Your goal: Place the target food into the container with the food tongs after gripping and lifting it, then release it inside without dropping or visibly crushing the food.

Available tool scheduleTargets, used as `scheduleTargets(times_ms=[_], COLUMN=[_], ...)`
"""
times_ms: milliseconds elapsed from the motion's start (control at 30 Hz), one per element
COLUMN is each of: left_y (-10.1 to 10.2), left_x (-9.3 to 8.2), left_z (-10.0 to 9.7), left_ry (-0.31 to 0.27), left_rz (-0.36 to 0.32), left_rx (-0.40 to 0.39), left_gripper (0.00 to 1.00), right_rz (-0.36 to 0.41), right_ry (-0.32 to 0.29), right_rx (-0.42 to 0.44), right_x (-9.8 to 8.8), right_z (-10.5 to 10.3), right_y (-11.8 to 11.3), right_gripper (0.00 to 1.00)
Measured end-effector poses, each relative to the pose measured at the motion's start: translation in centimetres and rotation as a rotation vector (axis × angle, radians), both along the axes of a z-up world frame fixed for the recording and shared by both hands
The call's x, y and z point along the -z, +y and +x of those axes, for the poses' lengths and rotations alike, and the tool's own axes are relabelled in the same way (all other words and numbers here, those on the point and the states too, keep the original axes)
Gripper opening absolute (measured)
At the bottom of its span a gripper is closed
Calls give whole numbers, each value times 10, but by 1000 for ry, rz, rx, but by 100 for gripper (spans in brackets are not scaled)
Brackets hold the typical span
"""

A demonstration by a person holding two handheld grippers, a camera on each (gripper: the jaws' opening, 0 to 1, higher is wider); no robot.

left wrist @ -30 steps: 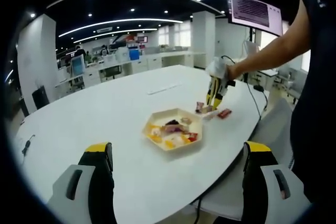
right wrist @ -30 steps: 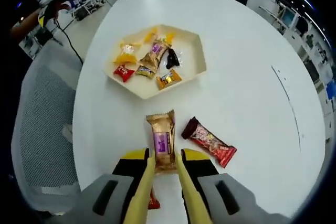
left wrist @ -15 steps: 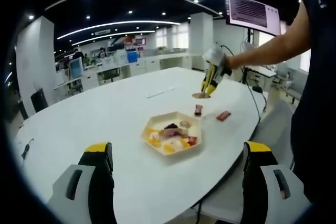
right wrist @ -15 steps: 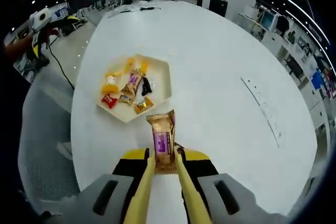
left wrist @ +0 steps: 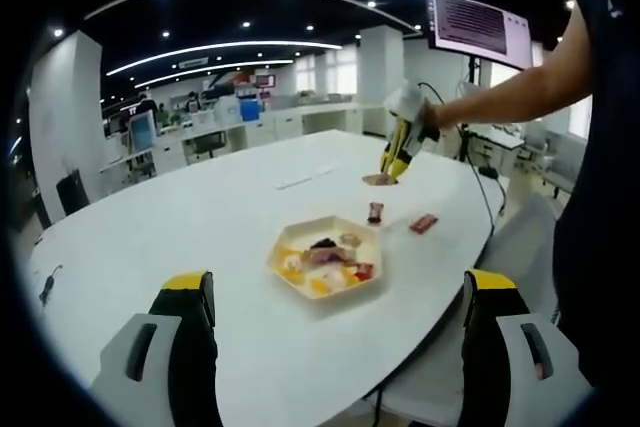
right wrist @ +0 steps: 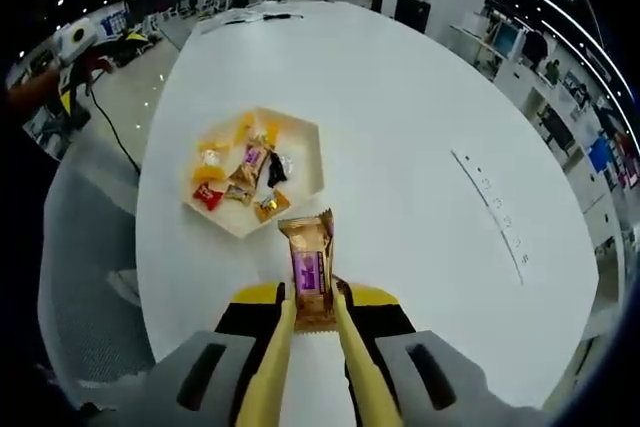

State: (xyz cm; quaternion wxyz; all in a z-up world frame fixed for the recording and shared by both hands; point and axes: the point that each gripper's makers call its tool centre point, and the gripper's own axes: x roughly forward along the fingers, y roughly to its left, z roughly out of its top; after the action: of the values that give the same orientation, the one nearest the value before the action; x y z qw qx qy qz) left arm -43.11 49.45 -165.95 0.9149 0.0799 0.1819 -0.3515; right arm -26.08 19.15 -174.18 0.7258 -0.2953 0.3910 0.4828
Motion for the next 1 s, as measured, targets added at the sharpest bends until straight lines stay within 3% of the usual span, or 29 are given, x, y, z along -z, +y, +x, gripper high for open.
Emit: scheduleTargets(times_ms=[567, 1000], left_y=[5, 14], left_x=[4, 9], left_z=[-4, -1], left_ry=[4, 0], left_rz=[-15, 9], left_rx=[-6, -26], left_gripper=[99, 99], right_rz=[-34, -26], right_ry=[-11, 9], right_rx=[-72, -125], right_x=[-5, -4], right_z=[1, -3], right_y=[43, 98], right_gripper=[22, 22])
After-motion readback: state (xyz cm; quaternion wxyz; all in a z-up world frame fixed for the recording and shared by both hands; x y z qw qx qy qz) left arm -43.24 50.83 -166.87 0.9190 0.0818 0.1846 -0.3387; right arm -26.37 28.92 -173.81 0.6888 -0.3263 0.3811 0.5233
